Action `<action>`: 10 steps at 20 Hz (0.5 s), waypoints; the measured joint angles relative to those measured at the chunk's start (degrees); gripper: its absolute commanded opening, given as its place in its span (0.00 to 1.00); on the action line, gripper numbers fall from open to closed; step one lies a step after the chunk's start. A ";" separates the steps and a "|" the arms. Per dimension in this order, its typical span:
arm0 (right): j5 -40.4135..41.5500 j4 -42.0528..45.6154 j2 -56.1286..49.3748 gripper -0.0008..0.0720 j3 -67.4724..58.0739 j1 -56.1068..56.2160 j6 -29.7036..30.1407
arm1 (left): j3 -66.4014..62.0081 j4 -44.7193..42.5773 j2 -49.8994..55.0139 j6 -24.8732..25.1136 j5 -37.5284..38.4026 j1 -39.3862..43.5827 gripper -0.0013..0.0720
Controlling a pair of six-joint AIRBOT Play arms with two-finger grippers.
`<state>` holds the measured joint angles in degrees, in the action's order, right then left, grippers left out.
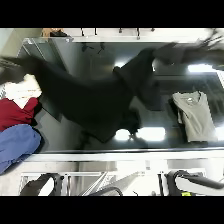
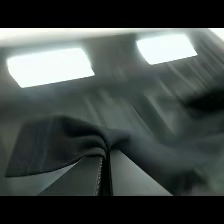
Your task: Fold the shirts.
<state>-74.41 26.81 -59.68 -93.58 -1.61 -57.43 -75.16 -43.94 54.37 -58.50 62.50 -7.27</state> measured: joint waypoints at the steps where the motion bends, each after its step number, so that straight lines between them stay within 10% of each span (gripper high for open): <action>1: -0.20 -0.81 -3.87 0.32 1.25 0.22 0.72 | 3.65 0.55 2.60 1.38 -3.13 2.19 0.04; 3: 1.95 -2.23 -11.67 0.43 2.78 -0.17 1.86 | 8.79 0.74 9.01 3.78 -10.16 5.51 0.15; 4: 3.17 -2.86 -14.86 0.43 3.06 -0.83 2.27 | 9.68 0.98 12.28 4.68 -13.00 6.38 0.75; 5: 4.17 -3.52 -17.16 0.46 3.06 -1.75 2.67 | 9.62 1.27 15.30 5.27 -14.95 6.64 0.96; 7: 5.68 -3.80 -19.69 0.68 2.89 -4.76 3.13 | 7.43 1.36 20.09 4.96 -15.58 5.70 0.96; 10: 3.30 -1.11 -20.06 0.68 2.75 -9.84 2.97 | 2.80 1.42 24.55 0.22 -9.51 2.64 0.96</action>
<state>-71.11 25.69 -79.75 -90.83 -11.44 -54.46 -72.36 -42.52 78.91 -58.28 52.99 -4.62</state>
